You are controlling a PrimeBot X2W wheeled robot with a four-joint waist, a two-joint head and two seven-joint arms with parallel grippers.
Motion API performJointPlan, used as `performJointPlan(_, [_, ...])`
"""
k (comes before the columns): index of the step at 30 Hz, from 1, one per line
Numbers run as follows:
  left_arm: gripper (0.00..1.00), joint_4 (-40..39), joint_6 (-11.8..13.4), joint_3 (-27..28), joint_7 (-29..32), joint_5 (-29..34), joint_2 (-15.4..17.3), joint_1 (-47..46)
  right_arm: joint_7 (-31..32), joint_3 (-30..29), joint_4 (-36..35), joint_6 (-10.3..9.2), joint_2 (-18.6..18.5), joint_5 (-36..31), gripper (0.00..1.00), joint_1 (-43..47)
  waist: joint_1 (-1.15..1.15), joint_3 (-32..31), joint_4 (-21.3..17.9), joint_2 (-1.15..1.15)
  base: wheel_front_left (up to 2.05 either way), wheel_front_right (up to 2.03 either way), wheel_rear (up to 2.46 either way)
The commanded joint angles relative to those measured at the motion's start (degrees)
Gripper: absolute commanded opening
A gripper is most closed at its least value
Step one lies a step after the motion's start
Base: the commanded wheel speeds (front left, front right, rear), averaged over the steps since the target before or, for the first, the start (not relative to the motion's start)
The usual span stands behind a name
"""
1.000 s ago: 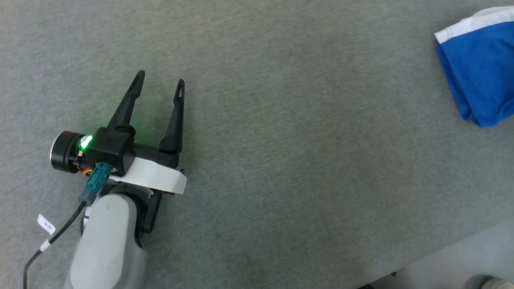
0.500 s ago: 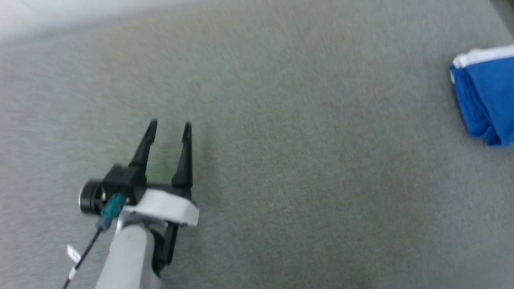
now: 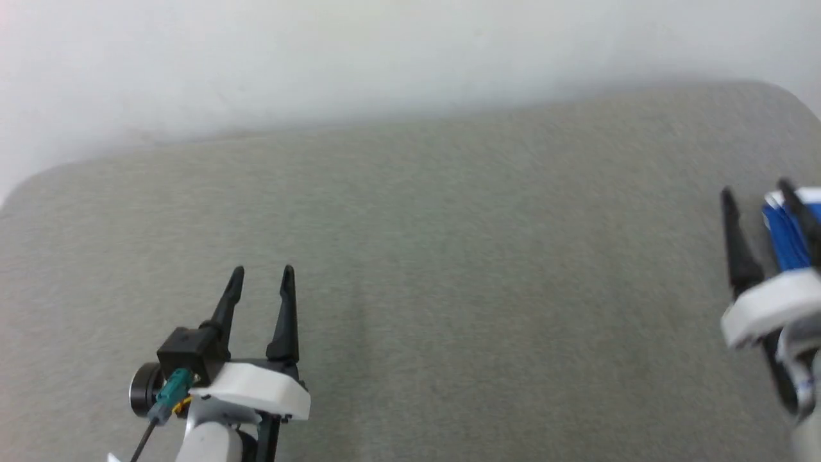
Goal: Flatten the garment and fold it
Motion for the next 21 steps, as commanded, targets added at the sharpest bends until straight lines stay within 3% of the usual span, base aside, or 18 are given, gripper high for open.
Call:
performJointPlan(1, [1.00,-0.2,0.2,0.3,-0.3,-0.6,-0.1,1.3,0.2,-0.2,-2.2,-0.12,1.2,0.4,1.00,1.9,0.02,-5.8,6.6,0.00,0.00,0.00,0.00])
performJointPlan(5, [1.00,-0.2,-0.2,0.4,-0.3,-0.7,-0.3,2.7,1.2,-1.5,-10.7,-0.12,6.1,0.3,1.00,9.4,0.02,-7.0,8.8,0.00,0.00,0.00,0.00])
performJointPlan(9, [1.00,0.2,-0.4,0.6,-0.3,-0.5,-0.4,3.9,0.4,-1.5,-14.9,-0.12,9.7,-0.1,1.00,14.7,0.02,-7.8,10.1,0.00,0.00,0.00,0.00])
performJointPlan(21, [1.00,1.3,-0.7,0.7,-0.3,0.6,-0.8,6.8,-1.6,-0.7,-15.0,-0.12,12.9,-2.5,1.00,22.1,0.02,-9.1,12.5,0.00,0.00,0.00,0.00])
